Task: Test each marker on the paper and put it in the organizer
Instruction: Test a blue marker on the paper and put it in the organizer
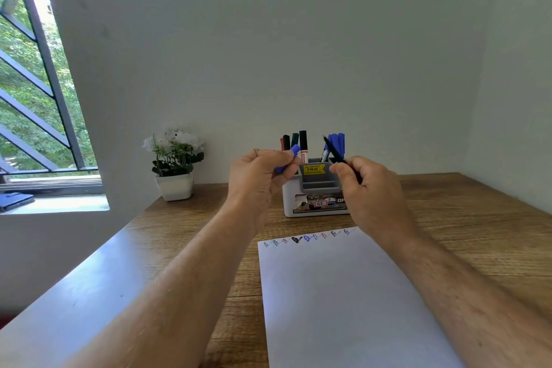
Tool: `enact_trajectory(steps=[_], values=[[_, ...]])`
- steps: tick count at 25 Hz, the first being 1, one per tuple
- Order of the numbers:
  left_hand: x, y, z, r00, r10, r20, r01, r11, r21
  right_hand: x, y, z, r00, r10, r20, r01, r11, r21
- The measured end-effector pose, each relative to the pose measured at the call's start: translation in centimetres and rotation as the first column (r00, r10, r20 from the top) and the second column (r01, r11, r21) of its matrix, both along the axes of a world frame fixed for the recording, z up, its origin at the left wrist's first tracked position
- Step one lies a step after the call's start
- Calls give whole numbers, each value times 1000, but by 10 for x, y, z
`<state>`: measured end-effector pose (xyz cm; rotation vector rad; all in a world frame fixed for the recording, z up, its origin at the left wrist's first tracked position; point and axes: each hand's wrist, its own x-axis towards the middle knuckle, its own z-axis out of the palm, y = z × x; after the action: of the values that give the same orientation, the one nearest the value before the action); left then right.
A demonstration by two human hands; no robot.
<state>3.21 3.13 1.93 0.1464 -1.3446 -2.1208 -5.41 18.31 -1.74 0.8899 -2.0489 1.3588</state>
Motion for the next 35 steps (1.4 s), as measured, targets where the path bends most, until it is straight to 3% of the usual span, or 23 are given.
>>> enact_trajectory(steps=[4, 10, 13, 16, 19, 23, 26, 30, 35], values=[[-2, 5, 1, 999, -52, -11, 52, 998, -33, 4, 1, 4, 987, 126, 99, -112, 984, -136], [-2, 13, -5, 991, 12, 134, 53, 882, -469, 7, 15, 11, 964, 212, 160, -151, 933, -327], [-4, 17, -11, 969, 115, 221, 84, 685, -724, 4, 25, 10, 915, 258, 310, -113, 901, -418], [-5, 22, -27, 951, 211, 227, 129, 399, -908, 1, 34, 4, 895, 164, 414, -22, 945, -326], [-9, 33, -38, 944, 243, 225, 166, 239, -957, -5, 35, 0, 829, 133, 543, -13, 975, -220], [-16, 39, -43, 910, 315, 270, 253, 94, -963, -9, 33, -7, 767, 145, 626, -42, 983, -176], [-17, 37, -44, 894, 292, 341, 326, 100, -940, -8, 37, -10, 763, 126, 634, -83, 992, -97], [-19, 34, -46, 876, 266, 403, 377, 143, -915, -7, 41, -9, 854, -71, 516, -38, 980, 197], [-21, 34, -46, 876, 250, 412, 384, 155, -910, -8, 38, -12, 884, -101, 456, -19, 968, 252]])
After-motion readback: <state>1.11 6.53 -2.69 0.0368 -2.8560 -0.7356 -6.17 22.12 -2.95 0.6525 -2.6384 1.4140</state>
